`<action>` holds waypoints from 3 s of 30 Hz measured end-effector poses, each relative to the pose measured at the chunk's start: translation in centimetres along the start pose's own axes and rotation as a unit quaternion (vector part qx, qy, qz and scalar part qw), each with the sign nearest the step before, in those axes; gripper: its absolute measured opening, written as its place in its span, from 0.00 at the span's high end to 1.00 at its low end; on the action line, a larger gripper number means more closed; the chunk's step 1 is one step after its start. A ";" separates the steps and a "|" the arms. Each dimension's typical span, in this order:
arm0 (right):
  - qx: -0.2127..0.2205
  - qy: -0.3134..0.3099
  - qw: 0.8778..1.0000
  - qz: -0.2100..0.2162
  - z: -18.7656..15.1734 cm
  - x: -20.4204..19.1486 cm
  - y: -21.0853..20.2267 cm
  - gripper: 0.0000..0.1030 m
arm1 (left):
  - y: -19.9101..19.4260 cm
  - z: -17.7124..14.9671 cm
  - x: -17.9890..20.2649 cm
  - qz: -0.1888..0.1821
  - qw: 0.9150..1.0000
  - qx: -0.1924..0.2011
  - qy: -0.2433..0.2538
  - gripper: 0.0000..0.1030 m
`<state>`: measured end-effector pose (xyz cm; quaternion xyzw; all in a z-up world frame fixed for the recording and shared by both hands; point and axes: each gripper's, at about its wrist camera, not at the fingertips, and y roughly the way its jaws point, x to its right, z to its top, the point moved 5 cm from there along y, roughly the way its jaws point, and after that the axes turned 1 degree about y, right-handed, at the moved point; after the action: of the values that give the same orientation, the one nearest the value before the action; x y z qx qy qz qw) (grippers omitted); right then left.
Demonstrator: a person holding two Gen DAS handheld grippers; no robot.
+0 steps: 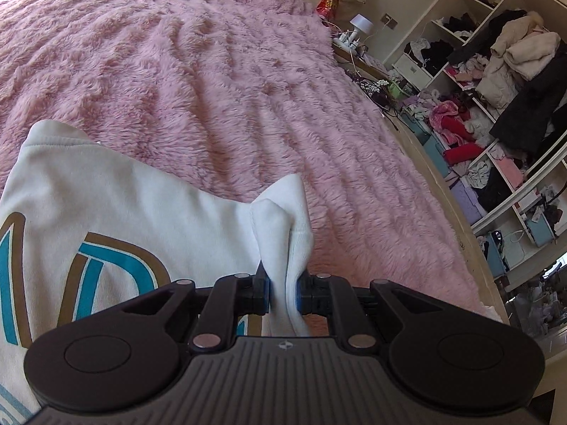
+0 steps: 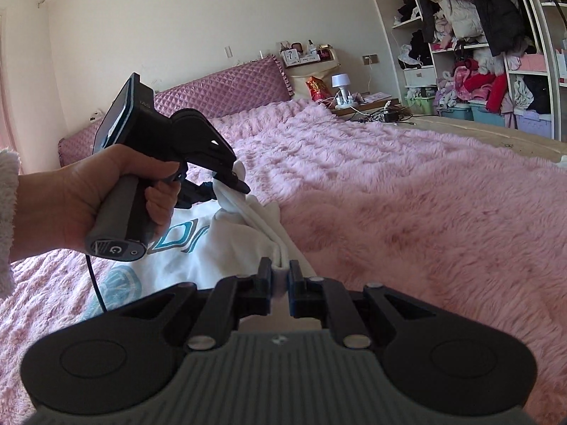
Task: Fold small clothes
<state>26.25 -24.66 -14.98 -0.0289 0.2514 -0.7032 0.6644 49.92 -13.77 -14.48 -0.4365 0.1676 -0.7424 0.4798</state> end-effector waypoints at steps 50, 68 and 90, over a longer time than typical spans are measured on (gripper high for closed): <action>-0.054 -0.177 0.982 0.036 -0.4 -4.5 -0.4 0.76 | -18.8 -18.4 -6.7 0.139 0.973 0.068 0.173 0.49; -0.086 -0.182 0.979 0.026 -1.6 -4.2 1.3 0.68 | -18.9 -18.9 -5.2 0.188 0.961 0.097 0.179 0.92; -0.049 -0.170 0.981 0.084 4.0 -4.0 2.0 0.66 | -23.1 -16.3 -6.2 0.125 0.981 0.121 0.091 0.81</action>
<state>30.01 -22.14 -11.08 -0.1590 0.1702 -0.6165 0.7522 24.64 -0.02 -11.23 -0.2818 0.1726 -0.7281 0.6006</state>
